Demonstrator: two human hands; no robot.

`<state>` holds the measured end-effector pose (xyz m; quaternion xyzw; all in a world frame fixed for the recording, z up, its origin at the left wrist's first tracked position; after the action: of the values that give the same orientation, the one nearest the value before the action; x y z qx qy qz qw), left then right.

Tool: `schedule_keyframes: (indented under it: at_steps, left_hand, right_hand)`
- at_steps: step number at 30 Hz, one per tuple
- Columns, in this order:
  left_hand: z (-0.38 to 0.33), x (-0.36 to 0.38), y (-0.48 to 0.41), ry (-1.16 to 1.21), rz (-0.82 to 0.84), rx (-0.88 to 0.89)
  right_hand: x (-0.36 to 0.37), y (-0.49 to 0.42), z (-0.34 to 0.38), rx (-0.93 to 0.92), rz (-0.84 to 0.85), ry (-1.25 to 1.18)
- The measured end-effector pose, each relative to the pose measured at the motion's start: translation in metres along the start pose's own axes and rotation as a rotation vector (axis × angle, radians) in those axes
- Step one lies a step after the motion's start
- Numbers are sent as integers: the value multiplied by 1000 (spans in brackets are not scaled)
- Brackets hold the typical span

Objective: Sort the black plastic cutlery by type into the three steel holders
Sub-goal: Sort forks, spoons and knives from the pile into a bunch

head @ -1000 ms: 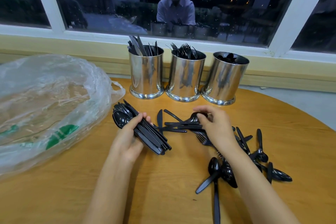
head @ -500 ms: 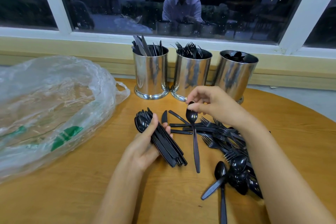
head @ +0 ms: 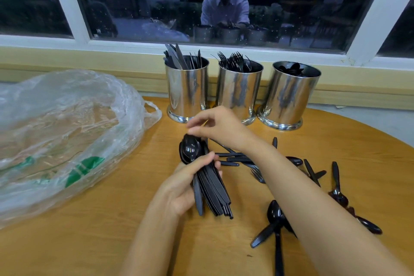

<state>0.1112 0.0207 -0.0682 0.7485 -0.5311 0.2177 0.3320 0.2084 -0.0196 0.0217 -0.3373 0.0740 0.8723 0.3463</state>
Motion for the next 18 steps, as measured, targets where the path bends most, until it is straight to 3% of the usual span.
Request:
schedule_keyframes:
  at_steps: [5, 10, 18]
  left_hand:
    - [-24, -18, -3, 211, -128, 193]
    - [-37, -33, -1, 293, -234, 286]
    - [-35, -28, 1, 306, -245, 264]
  right_hand:
    - [-39, 20, -35, 80, -309, -45]
    - [-16, 45, -80, 240, -222, 235]
    - [28, 57, -84, 199, -173, 535]
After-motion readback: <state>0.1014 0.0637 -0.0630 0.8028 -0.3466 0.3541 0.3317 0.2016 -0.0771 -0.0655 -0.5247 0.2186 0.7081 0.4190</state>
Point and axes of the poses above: each hand's wrist, its own y-axis away from the middle knuckle, its own x-axis out of the palm, z = x × y, the point moved 5 cm from there along -y, towards the middle knuckle, and after that the axes turned 8 degrees about x, right-handed, at the moved point
